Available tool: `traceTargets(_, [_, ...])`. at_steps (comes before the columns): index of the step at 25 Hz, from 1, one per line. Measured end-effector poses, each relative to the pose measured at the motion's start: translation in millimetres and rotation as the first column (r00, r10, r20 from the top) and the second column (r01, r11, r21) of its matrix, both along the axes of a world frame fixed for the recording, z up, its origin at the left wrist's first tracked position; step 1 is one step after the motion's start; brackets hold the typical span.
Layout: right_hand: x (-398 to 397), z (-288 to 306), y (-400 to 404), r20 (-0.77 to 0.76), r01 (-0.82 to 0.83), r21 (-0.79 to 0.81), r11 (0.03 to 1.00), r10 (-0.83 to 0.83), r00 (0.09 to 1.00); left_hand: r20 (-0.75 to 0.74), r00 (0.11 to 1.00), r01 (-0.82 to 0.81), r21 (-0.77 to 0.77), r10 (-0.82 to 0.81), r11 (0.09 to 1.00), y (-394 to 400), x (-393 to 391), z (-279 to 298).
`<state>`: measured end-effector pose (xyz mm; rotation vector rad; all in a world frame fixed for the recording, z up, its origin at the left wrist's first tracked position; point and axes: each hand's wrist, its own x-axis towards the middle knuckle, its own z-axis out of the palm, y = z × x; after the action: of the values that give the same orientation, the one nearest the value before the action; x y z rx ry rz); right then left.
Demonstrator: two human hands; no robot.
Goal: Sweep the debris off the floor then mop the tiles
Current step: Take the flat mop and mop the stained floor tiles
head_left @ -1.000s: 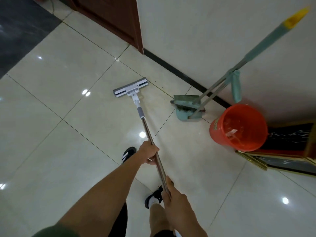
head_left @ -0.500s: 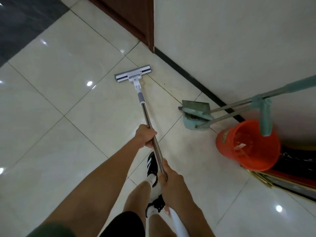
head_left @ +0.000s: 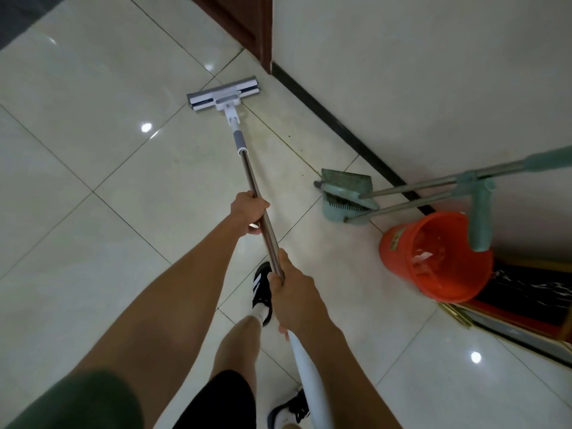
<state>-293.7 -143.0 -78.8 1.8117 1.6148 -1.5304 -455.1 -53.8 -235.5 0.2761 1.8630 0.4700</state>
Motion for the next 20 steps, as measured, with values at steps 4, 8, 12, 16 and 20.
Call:
traceTargets(4, [41,9,-40,0.010,0.017,-0.013,1.000,-0.017,1.000,0.016,1.000,0.020,-0.008,-0.020,1.000,-39,39,10])
traceTargets(8, [119,14,-111,0.009,-0.007,-0.034,0.999,0.007,1.000,0.038,0.999,0.015,-0.018,-0.015,1.000,-113,114,8])
traceTargets(12, [217,8,-188,-0.014,0.002,-0.064,0.998,-0.003,1.000,0.070,0.997,-0.036,-0.019,0.038,0.999,-196,209,4])
traceTargets(16, [320,21,-259,-0.032,-0.027,-0.080,0.996,0.024,0.999,0.108,0.993,-0.031,-0.072,0.039,0.997,-276,312,9])
traceTargets(20, [351,26,-282,-0.054,-0.133,-0.068,0.989,0.130,0.990,0.068,0.994,-0.084,-0.047,0.087,0.995,-307,343,25])
